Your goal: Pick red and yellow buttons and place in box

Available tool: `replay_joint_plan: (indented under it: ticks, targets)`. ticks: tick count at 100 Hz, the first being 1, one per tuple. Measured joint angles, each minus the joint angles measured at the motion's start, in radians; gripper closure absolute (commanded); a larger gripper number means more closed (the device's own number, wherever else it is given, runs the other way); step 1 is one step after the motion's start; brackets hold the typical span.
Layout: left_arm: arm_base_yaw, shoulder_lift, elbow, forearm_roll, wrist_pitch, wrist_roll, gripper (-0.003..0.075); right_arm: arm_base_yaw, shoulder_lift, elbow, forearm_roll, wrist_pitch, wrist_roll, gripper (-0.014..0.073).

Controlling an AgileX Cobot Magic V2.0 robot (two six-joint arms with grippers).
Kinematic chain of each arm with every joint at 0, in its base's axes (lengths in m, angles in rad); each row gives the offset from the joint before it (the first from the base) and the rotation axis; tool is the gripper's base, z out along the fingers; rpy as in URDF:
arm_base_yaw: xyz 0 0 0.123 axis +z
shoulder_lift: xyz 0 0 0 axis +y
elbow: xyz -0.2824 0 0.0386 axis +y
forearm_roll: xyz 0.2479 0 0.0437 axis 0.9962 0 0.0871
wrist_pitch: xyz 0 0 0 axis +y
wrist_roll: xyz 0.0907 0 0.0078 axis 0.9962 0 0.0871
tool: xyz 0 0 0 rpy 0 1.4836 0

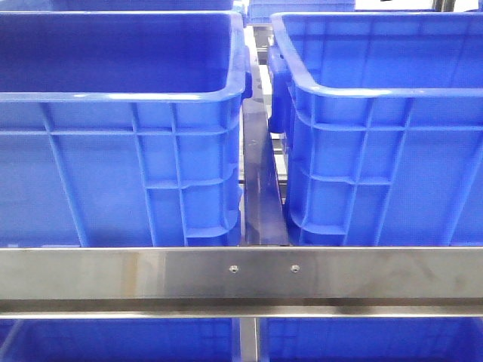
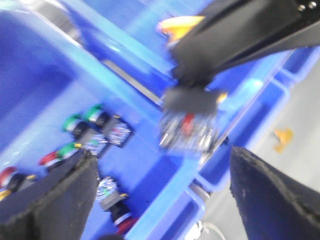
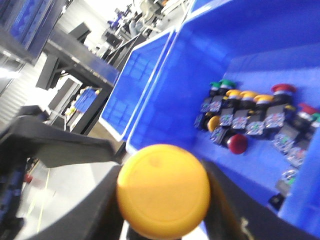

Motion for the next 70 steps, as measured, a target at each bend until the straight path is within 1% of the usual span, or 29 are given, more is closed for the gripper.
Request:
replay_joint_plan:
  ticks: [10, 24, 55, 70]
  targets:
    - [0.039, -0.041, 0.025, 0.007, -0.002, -0.026, 0.0197, -0.025, 0.000, 0.000, 0.000, 0.006, 0.000, 0.0427]
    - [0.142, -0.106, 0.092, 0.011, -0.018, -0.046, 0.0197, -0.041, 0.000, 0.000, 0.000, 0.018, 0.000, 0.0427]
    - [0.469, -0.310, 0.308, -0.009, -0.073, -0.061, 0.0197, -0.043, 0.000, 0.000, 0.000, 0.028, 0.000, 0.0427]
    - [0.584, -0.473, 0.411, -0.025, -0.101, -0.063, 0.0199, -0.043, 0.000, 0.000, 0.000, 0.028, 0.000, 0.0427]
